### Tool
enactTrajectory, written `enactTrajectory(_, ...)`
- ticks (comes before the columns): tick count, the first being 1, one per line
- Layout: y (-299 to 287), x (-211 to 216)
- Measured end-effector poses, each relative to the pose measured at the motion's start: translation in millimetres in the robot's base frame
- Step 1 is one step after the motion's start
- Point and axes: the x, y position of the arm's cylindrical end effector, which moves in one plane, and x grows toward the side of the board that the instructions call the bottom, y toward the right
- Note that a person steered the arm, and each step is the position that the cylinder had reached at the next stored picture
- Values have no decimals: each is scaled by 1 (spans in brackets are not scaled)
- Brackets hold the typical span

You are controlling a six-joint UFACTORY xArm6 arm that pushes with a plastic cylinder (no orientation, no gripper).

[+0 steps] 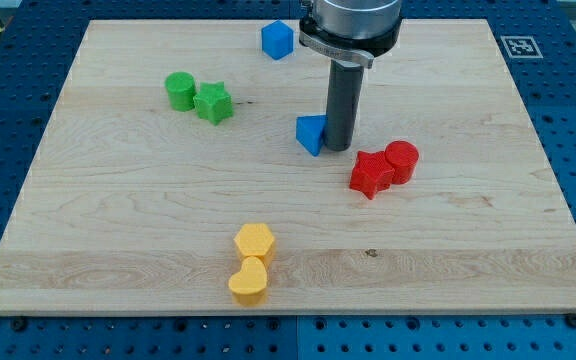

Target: Push the blue triangle towards top center

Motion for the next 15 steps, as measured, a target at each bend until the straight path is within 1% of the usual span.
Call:
enactTrajectory(2, 6, 54)
enactTrajectory(3, -1, 63)
enactTrajectory(4, -13, 57)
enactTrajectory(5, -21, 36)
enactTrajectory(10, -21, -91)
enactTrajectory(11, -19, -107)
enactTrajectory(12, 7, -95)
enactTrajectory(13, 23, -66)
enactTrajectory(14, 24, -47)
enactTrajectory(15, 13, -33)
